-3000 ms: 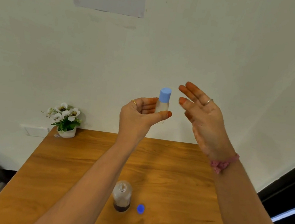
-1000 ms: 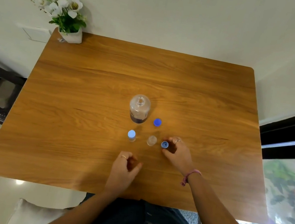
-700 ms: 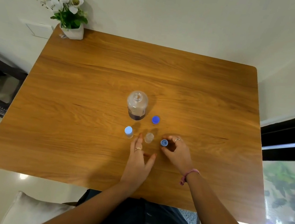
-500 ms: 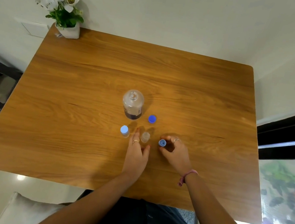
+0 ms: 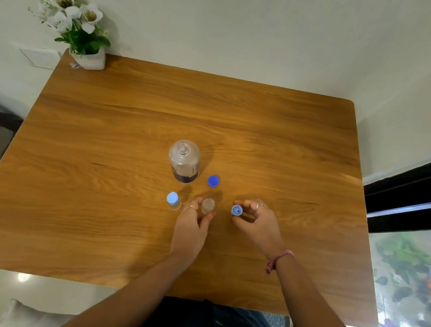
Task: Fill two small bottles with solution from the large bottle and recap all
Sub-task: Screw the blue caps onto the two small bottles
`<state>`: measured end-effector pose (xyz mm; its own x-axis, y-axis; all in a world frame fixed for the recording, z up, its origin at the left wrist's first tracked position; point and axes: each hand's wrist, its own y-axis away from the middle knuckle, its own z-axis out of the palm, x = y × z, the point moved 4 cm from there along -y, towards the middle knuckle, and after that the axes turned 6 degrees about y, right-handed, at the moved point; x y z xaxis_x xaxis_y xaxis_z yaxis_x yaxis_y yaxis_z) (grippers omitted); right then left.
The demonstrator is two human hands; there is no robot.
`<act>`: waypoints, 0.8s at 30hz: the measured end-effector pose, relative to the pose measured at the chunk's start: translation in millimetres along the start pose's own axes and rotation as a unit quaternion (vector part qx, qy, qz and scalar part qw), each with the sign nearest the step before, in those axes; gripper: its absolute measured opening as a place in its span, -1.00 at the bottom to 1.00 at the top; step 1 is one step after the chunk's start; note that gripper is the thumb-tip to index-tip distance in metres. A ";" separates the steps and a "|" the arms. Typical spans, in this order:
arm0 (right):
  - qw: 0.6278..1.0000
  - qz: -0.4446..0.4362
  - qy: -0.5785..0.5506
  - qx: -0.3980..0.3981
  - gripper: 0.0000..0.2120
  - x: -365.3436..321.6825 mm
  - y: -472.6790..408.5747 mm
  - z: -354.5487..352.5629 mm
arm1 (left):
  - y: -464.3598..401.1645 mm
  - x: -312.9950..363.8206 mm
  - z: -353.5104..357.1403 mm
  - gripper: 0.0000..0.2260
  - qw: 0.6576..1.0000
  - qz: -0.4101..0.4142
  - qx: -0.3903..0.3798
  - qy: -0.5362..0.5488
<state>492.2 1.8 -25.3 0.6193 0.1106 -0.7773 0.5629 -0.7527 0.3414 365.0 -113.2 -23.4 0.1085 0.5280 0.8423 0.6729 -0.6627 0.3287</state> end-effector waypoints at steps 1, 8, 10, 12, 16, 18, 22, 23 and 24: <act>1.000 0.002 -0.019 0.002 -0.69 -2.1 -0.5 -2.7 | 0.7 4.2 -1.0 -0.67 1.000 0.010 -0.003 -0.001; 0.989 -0.001 -0.134 0.054 -0.71 -31.7 -9.8 -38.5 | 2.5 61.4 -21.3 -0.75 0.996 0.077 -0.027 0.028; 0.985 -0.017 -0.155 0.069 -0.70 -43.8 -12.4 -51.5 | -0.1 81.9 -29.5 -0.71 0.994 0.098 -0.022 0.043; 0.980 -0.038 -0.177 0.078 -0.69 -59.5 -13.1 -65.1 | -3.8 102.0 -37.1 -0.70 0.991 0.122 -0.010 0.063; 0.965 -0.089 -0.236 0.065 -0.62 -103.6 -12.7 -94.0 | -13.7 141.2 -49.6 -0.66 0.983 0.163 -0.007 0.088; 0.956 -0.125 -0.257 0.063 -0.63 -130.8 -11.5 -109.4 | -16.3 164.4 -58.1 -0.70 0.977 0.188 0.002 0.099; 0.938 -0.192 -0.280 0.071 -0.70 -182.3 -6.8 -140.5 | -17.3 212.9 -75.0 -0.72 0.965 0.240 0.026 0.102; 0.933 -0.207 -0.287 0.072 -0.71 -193.4 -4.9 -148.1 | -17.8 223.4 -78.6 -0.72 0.962 0.250 0.030 0.107; 0.928 -0.219 -0.292 0.075 -0.72 -203.6 -3.5 -155.6 | -18.4 234.0 -82.4 -0.72 0.959 0.256 0.032 0.113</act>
<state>449.3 82.9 214.0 -0.0781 0.0889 -0.9930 0.5807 -0.8055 -0.1178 317.8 -21.3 202.8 0.2801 0.0075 0.9599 0.6174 -0.7671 -0.1742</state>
